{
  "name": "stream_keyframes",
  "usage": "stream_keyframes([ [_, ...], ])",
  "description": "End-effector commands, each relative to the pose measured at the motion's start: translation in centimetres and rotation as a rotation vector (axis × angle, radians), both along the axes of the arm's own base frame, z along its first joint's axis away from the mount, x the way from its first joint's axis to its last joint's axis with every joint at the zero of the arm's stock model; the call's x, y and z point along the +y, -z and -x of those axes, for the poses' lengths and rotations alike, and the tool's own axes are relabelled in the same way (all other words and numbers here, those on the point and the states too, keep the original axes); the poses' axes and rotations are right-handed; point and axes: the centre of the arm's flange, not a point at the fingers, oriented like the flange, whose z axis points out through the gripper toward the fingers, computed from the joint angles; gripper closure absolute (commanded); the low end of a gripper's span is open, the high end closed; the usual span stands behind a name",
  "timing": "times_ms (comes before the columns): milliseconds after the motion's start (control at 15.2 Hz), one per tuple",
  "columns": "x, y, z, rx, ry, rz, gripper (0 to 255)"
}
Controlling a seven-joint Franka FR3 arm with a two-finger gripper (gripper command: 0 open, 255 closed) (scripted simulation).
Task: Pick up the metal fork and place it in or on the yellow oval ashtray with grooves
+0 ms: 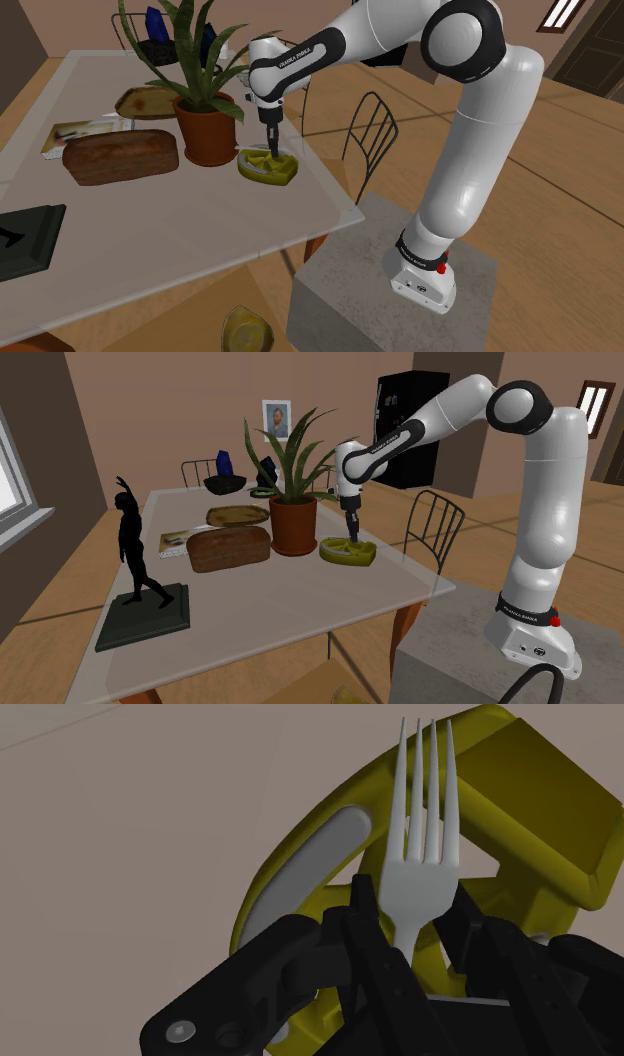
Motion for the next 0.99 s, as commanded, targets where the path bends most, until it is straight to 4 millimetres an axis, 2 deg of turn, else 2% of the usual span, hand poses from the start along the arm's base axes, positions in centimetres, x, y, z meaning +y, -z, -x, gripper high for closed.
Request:
stream_keyframes([
  [0, 0.0, 0.0, 0.0, 0.0, 0.0, 0.0, 255],
  [66, 0.0, 0.0, 0.0, 0.0, 0.0, 0.0, 0],
  [396, 0.0, 0.0, 0.0, 0.0, 0.0, 0.0, 0],
  [660, 0.0, -5.0, -0.8, 0.0, 0.0, 0.0, 0],
  [924, 0.0, -5.0, -0.8, 0.0, 0.0, 0.0, 0],
])
